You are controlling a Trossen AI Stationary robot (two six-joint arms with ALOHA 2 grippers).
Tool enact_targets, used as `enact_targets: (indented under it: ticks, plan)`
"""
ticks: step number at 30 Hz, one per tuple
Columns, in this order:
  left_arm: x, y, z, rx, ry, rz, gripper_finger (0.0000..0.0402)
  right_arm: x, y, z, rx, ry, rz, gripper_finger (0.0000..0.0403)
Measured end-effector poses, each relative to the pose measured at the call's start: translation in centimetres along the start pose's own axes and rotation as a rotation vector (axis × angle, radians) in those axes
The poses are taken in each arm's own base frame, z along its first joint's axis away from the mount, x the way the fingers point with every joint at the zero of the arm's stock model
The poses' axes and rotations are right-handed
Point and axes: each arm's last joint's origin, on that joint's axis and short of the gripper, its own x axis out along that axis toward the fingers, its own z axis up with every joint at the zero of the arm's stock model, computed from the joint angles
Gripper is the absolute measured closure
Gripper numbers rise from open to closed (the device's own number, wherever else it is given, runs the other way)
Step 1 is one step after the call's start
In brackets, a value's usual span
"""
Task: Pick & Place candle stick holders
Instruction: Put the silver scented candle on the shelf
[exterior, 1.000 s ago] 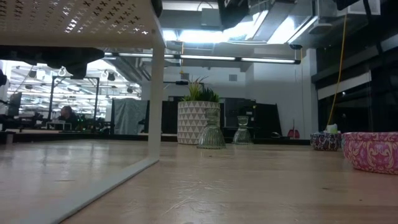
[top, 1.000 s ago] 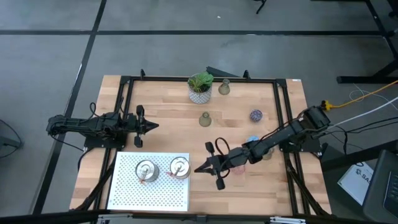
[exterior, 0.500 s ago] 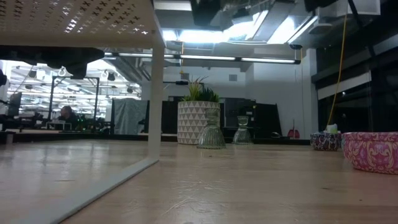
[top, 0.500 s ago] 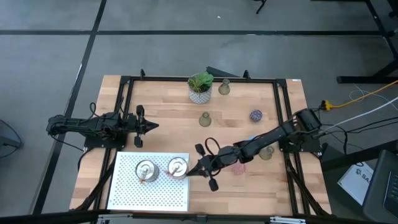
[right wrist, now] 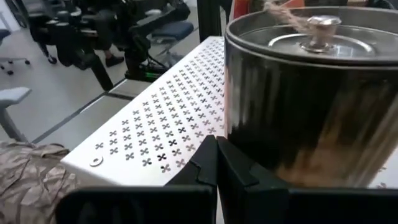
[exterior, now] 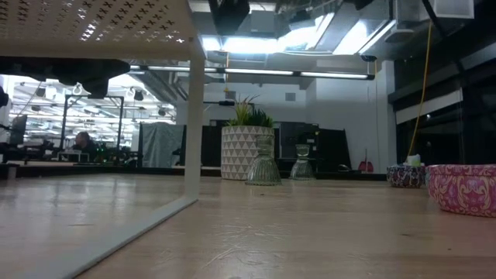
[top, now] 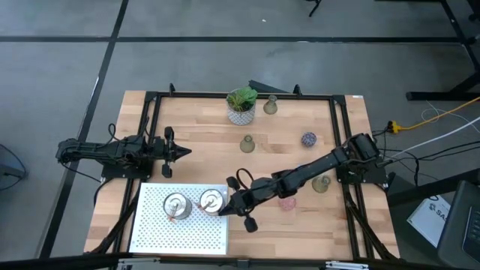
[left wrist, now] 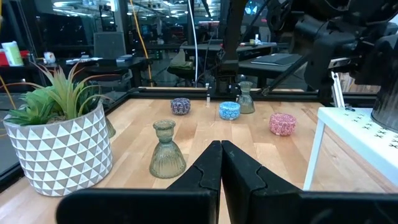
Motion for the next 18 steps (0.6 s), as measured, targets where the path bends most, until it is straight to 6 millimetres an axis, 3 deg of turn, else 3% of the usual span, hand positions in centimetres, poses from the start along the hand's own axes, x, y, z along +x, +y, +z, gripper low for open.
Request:
enact_targets:
  ticks: [10, 18]
  plan:
    - [0.0, 0.0, 0.0, 0.000, 0.000, 0.000, 0.0398, -2.5, 0.2, 1.5, -0.009, 0.137, -0.024, 0.0403]
    - [0.0, 0.0, 0.0, 0.000, 0.000, 0.000, 0.0398, -1.9, -0.3, 1.5, -0.017, 0.070, -0.125, 0.0403]
